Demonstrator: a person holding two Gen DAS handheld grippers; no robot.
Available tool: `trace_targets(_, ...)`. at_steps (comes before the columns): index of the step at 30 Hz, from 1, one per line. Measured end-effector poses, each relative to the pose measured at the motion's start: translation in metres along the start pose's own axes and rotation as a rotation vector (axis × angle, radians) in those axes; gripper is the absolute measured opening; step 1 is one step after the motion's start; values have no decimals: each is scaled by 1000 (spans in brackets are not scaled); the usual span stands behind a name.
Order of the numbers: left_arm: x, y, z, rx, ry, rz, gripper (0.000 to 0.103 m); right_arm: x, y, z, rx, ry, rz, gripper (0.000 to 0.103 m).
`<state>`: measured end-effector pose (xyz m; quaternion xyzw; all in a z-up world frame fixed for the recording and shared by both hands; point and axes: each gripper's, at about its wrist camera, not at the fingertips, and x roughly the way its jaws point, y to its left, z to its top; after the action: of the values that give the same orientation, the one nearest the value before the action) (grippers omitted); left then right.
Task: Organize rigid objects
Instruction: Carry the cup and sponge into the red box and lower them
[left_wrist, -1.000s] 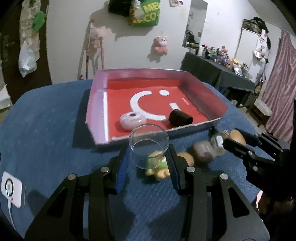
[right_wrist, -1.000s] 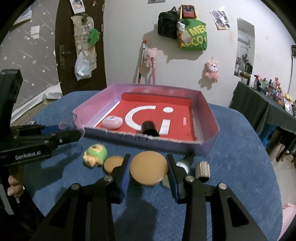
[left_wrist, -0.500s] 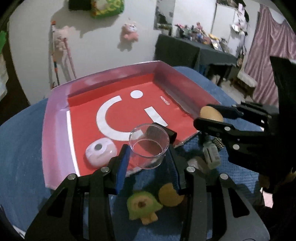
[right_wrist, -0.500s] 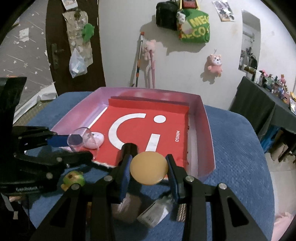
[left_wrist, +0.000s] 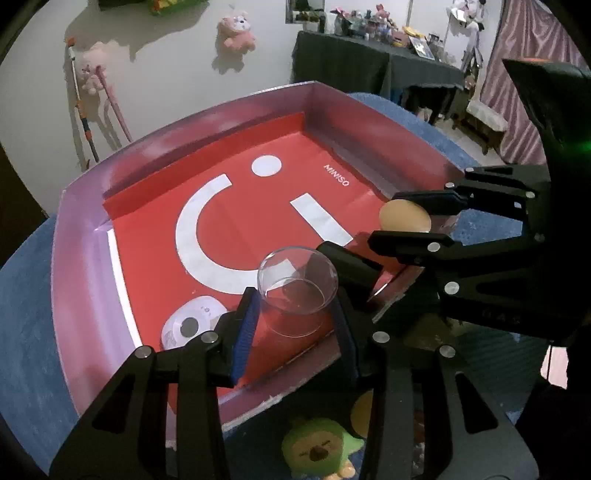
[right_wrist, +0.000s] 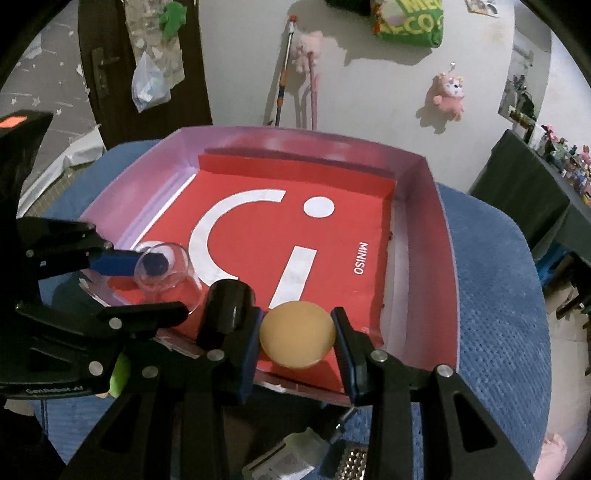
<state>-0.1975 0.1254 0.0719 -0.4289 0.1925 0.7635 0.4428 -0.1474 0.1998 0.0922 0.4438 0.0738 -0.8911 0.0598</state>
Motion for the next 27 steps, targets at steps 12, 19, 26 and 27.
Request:
trace_targets(12, 20, 5, 5, 5, 47, -25, 38, 22, -8, 7, -43, 99, -17, 40)
trace_targets(19, 24, 9, 2, -9, 53, -36, 38, 32, -5, 7, -81, 131, -30, 40)
trace_targets(26, 27, 11, 1, -13, 55, -46, 39, 32, -5, 5, -90, 136, -31, 40)
trace_targets(27, 27, 11, 1, -14, 55, -47, 39, 32, -5, 5, -92, 136, -31, 40)
